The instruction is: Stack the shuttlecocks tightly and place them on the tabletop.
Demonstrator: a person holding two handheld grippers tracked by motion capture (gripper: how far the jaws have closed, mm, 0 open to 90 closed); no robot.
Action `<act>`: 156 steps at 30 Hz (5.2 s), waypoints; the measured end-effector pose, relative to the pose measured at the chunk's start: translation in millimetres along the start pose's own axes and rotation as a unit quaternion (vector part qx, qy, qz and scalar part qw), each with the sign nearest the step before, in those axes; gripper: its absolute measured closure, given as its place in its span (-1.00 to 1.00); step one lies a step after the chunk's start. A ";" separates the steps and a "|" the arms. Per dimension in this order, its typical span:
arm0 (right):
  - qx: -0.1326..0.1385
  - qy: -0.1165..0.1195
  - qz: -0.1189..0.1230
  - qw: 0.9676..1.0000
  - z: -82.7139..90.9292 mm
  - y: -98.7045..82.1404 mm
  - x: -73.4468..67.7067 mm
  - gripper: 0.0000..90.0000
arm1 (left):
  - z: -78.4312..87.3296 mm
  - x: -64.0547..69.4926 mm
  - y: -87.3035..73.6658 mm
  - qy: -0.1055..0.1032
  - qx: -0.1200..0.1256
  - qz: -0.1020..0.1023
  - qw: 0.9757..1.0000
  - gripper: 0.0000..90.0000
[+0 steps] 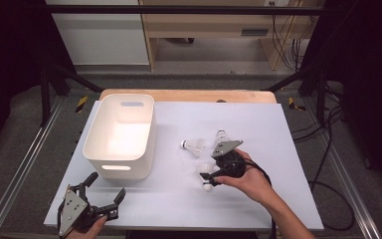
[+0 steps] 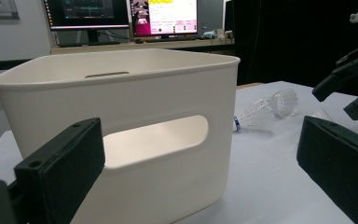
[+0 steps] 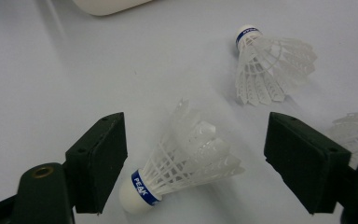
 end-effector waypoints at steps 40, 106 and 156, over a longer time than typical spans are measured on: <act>-0.114 0.039 0.028 0.992 12.6 -15.8 -14.0 0.48 | -2.6 3.4 -2.7 -0.008 -0.010 0.004 1.000 -0.96; 0.111 -0.058 -0.070 0.990 17.3 -35.4 20.4 1.00 | -9.8 -8.1 -3.9 0.008 0.002 0.009 1.000 -0.99; 0.138 -0.094 -0.109 0.980 2.4 -22.7 35.1 1.00 | -7.7 -9.2 -2.9 0.004 0.009 0.011 1.000 -0.99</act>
Point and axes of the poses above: each handheld gripper's, and its own axes: z roughly backward along the jaws, y roughly out of its top, x roughly to its right, the point moved 5 cm from there along -z, roughly forward along the jaws, and after that the axes turned 15 degrees about y, right-handed, at the moved point
